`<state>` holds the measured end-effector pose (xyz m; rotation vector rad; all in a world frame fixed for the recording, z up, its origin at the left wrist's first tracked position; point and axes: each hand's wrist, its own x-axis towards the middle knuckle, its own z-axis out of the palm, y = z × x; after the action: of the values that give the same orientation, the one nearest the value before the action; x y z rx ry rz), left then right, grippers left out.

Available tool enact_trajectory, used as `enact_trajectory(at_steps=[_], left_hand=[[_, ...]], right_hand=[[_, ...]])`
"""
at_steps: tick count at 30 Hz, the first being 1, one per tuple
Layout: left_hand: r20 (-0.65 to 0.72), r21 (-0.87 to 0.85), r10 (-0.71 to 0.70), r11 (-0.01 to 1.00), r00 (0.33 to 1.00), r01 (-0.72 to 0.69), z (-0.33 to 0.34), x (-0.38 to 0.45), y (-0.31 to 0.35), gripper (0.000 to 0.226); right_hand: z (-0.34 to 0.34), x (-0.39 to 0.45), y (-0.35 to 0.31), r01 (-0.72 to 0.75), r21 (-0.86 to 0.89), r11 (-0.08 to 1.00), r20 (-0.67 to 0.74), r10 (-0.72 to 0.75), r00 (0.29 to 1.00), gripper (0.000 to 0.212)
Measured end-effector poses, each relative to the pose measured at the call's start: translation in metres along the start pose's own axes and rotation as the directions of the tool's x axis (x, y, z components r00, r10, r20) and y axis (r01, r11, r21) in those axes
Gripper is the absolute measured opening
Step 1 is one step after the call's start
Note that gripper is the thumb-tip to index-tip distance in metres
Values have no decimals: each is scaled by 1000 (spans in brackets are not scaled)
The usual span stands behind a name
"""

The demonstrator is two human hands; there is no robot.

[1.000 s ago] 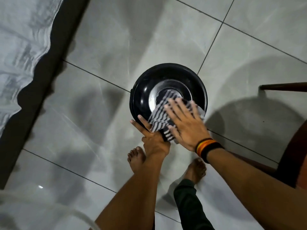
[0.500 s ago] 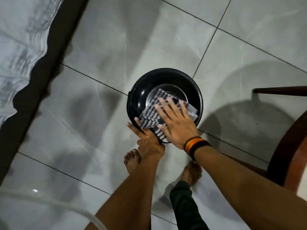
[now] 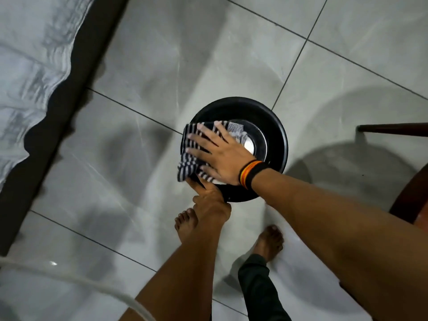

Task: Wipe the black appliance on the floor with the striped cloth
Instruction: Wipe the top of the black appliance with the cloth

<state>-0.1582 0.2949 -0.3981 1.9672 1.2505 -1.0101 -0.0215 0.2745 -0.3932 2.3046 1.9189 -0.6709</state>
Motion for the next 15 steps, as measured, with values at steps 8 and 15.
enact_trajectory(at_steps=[8,15], left_hand=[[-128,-76,14,997,992,-23,3,1,2,159],[-30,-27,62,998,998,-62,-13,-5,4,138]], right_hand=[[-20,41,32,-343,156,926,-38,353,935,59],[9,-36,35,-740,566,363,1,898,441,58]])
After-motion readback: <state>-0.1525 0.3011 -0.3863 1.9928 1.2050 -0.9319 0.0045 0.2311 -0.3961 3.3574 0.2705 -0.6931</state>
